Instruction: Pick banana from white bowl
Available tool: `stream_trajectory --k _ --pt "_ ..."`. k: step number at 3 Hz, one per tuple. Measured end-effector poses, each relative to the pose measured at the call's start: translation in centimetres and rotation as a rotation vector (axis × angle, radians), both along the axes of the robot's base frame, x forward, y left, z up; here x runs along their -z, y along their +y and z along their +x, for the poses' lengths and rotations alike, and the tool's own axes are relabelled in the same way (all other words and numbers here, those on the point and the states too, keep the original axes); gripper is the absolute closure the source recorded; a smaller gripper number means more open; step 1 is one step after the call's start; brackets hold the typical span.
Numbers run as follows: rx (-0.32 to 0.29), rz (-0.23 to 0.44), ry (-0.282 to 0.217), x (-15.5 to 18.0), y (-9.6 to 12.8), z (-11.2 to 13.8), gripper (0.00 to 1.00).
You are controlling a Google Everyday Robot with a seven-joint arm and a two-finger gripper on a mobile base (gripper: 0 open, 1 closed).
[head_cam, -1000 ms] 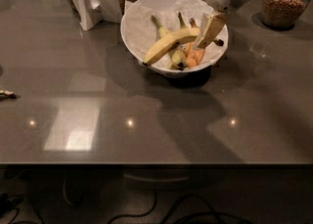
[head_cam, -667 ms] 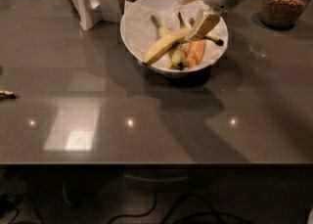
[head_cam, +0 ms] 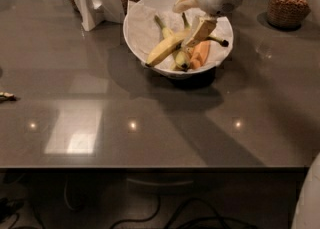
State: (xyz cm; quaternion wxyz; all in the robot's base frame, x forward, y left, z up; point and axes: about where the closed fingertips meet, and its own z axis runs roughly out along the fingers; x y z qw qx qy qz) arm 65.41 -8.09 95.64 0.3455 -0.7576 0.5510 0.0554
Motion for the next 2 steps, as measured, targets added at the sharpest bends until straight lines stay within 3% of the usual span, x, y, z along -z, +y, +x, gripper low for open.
stream_trajectory --k 2 --pt "-0.053 -0.012 0.064 1.42 1.35 -0.17 0.40"
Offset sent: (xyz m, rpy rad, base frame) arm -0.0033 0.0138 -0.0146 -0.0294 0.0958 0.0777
